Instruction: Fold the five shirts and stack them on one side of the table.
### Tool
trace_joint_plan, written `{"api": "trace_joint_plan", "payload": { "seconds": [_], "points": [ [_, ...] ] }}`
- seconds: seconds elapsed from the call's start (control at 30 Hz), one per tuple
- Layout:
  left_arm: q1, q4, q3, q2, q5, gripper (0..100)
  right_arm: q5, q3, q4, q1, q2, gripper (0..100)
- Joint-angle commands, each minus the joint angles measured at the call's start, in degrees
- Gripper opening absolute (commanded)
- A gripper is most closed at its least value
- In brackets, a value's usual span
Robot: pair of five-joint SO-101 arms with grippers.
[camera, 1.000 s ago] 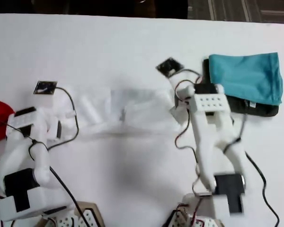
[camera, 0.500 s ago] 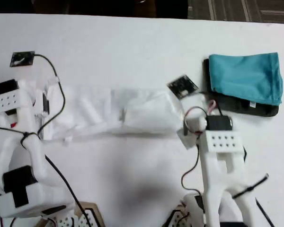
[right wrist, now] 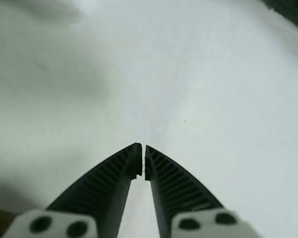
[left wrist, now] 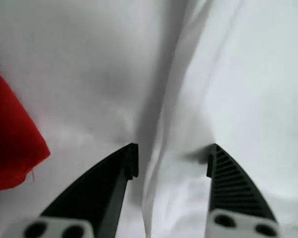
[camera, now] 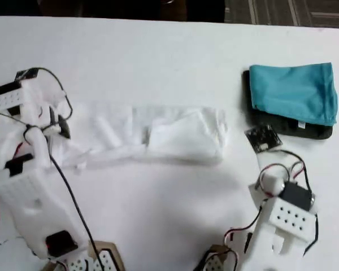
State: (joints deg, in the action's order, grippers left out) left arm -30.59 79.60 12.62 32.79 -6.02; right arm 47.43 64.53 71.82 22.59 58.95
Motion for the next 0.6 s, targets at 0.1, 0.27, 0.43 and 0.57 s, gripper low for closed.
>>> {"api": "trace_joint_plan", "payload": {
  "seconds": [0.1,0.27,0.43,0.57],
  "points": [
    [1.49,5.63,8.92,6.59,0.62,24,1.05,1.41,3.65,2.24,5.85,2.1],
    [7.03,12.40,13.49,11.25,0.62,24,1.14,3.16,3.38,2.24,6.99,2.1],
    [11.08,15.56,16.57,14.07,0.62,24,1.14,3.25,3.30,2.33,6.99,2.1],
    [9.93,15.47,16.92,15.12,0.44,24,1.14,3.34,3.30,2.33,6.99,2.0]
  ]
}}
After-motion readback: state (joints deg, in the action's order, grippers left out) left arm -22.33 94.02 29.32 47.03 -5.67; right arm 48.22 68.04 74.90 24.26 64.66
